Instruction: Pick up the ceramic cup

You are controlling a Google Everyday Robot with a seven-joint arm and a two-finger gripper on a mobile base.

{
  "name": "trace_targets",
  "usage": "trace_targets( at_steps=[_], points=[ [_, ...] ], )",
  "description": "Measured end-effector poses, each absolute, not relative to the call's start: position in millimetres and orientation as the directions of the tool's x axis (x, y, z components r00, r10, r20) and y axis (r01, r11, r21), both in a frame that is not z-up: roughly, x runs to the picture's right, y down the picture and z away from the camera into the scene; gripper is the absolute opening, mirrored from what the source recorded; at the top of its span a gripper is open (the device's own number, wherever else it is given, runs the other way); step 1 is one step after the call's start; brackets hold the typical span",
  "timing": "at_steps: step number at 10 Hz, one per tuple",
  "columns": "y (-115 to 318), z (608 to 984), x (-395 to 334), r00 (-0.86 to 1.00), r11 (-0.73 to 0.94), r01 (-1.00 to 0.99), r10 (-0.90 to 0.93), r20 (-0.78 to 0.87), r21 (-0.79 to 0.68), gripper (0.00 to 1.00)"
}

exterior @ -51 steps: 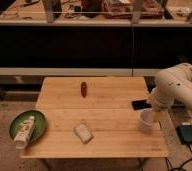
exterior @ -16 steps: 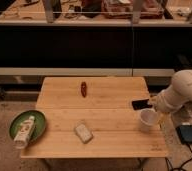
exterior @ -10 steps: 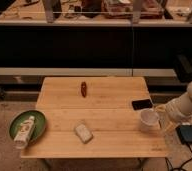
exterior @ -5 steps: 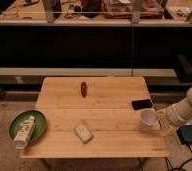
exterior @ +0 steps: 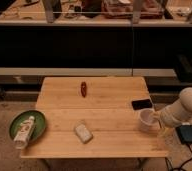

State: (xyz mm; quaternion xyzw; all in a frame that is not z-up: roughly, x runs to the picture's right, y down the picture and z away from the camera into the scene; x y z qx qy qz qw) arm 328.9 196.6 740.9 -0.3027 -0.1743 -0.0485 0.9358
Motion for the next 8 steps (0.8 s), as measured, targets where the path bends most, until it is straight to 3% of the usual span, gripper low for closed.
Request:
trace_targets(
  at_steps=[5, 7, 8],
  points=[
    [216.9, 734.0, 296.0, 0.905, 0.774, 0.279, -0.013, 0.426, -0.569, 0.13],
    [211.1, 727.2, 281.4, 0.895, 0.769, 0.283, 0.003, 0.446, -0.573, 0.01],
    [203.7, 721.4, 274.2, 0.892, 0.771, 0.280, 0.012, 0.452, -0.572, 0.00]
  ],
)
